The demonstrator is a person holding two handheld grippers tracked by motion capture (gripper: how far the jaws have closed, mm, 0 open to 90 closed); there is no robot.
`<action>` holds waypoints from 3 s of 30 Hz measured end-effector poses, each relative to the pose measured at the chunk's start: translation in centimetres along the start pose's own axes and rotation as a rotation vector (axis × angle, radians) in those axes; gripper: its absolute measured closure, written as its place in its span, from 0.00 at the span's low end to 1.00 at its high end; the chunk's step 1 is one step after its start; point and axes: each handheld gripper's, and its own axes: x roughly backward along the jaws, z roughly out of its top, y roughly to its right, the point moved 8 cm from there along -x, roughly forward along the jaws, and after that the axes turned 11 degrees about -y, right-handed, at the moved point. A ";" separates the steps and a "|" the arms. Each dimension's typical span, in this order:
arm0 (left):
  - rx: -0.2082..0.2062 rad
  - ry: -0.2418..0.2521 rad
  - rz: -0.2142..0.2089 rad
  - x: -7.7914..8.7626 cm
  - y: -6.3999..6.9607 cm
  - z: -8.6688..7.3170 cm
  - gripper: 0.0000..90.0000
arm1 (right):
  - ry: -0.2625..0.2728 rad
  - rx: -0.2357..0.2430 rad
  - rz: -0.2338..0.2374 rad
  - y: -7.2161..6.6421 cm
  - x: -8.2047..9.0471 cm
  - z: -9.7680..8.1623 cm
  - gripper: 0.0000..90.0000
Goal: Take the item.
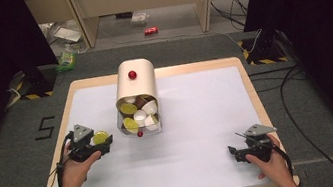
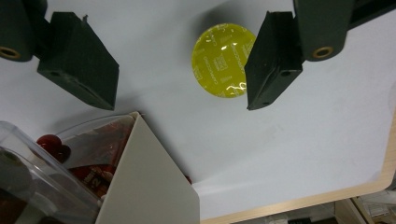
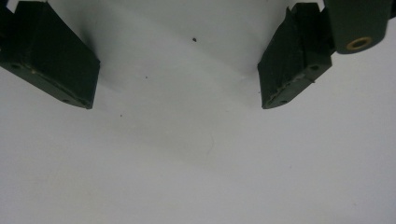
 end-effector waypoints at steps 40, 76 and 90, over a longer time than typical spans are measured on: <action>-0.025 -0.016 -0.035 -0.7 2.8 -5.2 0.25 | 0.001 -0.002 0.000 0.0 0.0 0.0 0.15; -0.086 -0.073 -0.039 -1.4 4.7 -8.2 0.17 | 0.002 -0.003 0.000 0.0 0.0 0.0 0.15; -0.123 -0.087 -0.015 -1.5 5.1 -8.5 0.17 | 0.002 -0.003 0.000 0.0 0.0 0.0 0.15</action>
